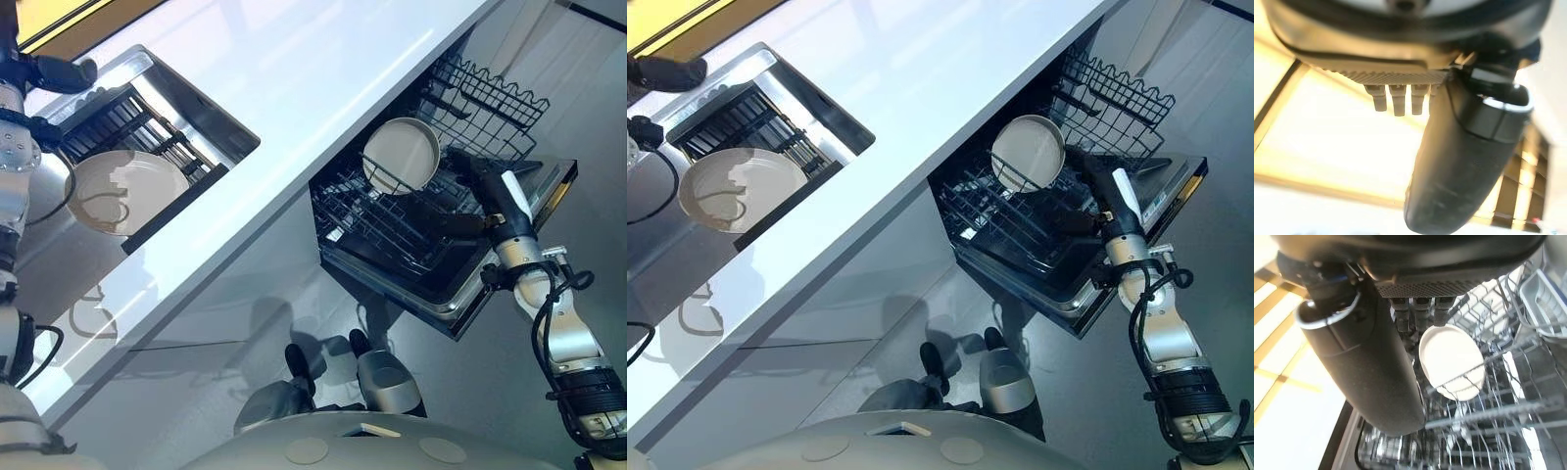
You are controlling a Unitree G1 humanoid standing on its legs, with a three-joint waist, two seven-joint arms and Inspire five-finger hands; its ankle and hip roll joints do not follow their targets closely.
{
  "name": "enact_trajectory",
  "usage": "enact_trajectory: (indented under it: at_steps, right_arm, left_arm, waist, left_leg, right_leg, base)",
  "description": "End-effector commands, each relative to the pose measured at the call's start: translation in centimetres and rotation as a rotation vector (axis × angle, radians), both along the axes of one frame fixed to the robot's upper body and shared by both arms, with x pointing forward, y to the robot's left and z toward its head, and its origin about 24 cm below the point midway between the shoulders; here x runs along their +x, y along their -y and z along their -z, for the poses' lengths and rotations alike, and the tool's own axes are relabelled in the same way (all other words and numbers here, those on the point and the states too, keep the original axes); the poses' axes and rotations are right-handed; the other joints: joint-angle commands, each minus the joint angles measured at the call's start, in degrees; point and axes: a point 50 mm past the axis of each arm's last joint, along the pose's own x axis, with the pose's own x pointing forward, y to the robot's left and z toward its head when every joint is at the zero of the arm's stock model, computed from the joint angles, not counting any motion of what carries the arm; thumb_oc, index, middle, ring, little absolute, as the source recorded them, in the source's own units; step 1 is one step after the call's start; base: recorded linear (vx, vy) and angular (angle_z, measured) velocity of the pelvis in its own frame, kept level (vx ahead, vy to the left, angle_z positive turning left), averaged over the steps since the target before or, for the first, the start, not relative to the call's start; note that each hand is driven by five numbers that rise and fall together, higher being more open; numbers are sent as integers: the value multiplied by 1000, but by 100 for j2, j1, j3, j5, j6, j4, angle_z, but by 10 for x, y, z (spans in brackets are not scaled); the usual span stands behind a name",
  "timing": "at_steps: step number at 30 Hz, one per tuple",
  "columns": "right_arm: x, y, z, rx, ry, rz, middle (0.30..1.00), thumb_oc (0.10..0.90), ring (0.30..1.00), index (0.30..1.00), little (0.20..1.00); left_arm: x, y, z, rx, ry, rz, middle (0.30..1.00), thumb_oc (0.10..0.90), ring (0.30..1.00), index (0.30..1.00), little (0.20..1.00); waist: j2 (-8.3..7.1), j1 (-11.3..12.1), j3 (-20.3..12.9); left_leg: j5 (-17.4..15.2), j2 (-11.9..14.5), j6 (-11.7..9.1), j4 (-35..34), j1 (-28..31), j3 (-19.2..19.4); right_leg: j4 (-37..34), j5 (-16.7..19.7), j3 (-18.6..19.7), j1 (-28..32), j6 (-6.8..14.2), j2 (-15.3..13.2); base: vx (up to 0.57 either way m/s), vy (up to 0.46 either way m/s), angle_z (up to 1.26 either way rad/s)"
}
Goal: Pick up plates and place into dishwasher.
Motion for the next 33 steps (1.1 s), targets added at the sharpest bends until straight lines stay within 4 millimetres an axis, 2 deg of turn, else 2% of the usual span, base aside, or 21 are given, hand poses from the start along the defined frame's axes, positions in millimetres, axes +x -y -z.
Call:
enact_trajectory:
  at_steps: [1,3,8,15,20,23,27,33]
  right_arm:
    - [-1,-7,-37,-15,193,-103,900,800,900,900,900]
    - [-4,-3,-33,-8,173,-93,900,800,900,900,900]
    - [-5,-1,-28,-1,145,-89,900,800,900,900,900]
    - [2,-10,-27,52,137,-107,900,800,900,900,900]
    - [4,-21,-18,248,120,-134,900,800,900,900,900]
    - [1,-29,-4,389,63,-168,900,800,900,900,900]
    - [-3,-34,6,451,38,-179,900,800,900,900,900]
    - [-4,-41,6,488,76,-196,900,800,900,900,900]
  left_arm:
    - [-34,-19,-34,331,151,-131,900,800,900,900,900]
    - [-49,-29,-19,485,88,-183,900,800,900,900,900]
    - [-71,-45,12,636,-70,-246,900,800,900,900,900]
    - [-78,-46,39,714,-171,-238,900,800,900,900,900]
    - [-75,-44,46,765,-219,-218,900,800,900,900,900]
    - [-75,-44,51,791,-260,-206,900,800,900,900,900]
    - [-73,-41,52,774,-255,-188,900,800,900,900,900]
    - [-63,-29,51,681,-132,-179,900,800,900,900,900]
  waist:
    - [22,126,-931]
    - [11,227,-930]
    - [-3,401,-934]
    - [-31,595,-918]
    - [-42,681,-914]
    - [-37,694,-908]
    - [-39,678,-899]
    - [-72,621,-904]
  left_leg:
    - [-979,-362,224,362,109,-172]
    - [-967,-343,209,381,106,-208]
    - [-922,-319,182,364,120,-351]
    - [-854,-302,168,325,118,-542]
    - [-832,-298,169,316,101,-608]
    - [-819,-294,170,311,96,-620]
    - [-808,-285,164,309,90,-610]
    - [-784,-281,160,261,111,-592]
  right_leg:
    - [565,-71,-31,-438,451,33]
    - [525,-83,-101,-395,436,34]
    - [437,-127,-266,-287,394,38]
    - [386,-211,-461,-182,321,54]
    - [360,-254,-557,-147,293,51]
    - [350,-258,-609,-137,287,49]
    - [341,-261,-641,-134,283,46]
    - [322,-258,-627,-123,276,63]
  base:
    - [0,0,0]
    - [-1,-10,2]
    - [-4,-10,12]
    - [-10,6,18]
    - [-18,-1,16]
    - [-6,-1,2]
    - [0,0,0]
    - [-2,-3,1]
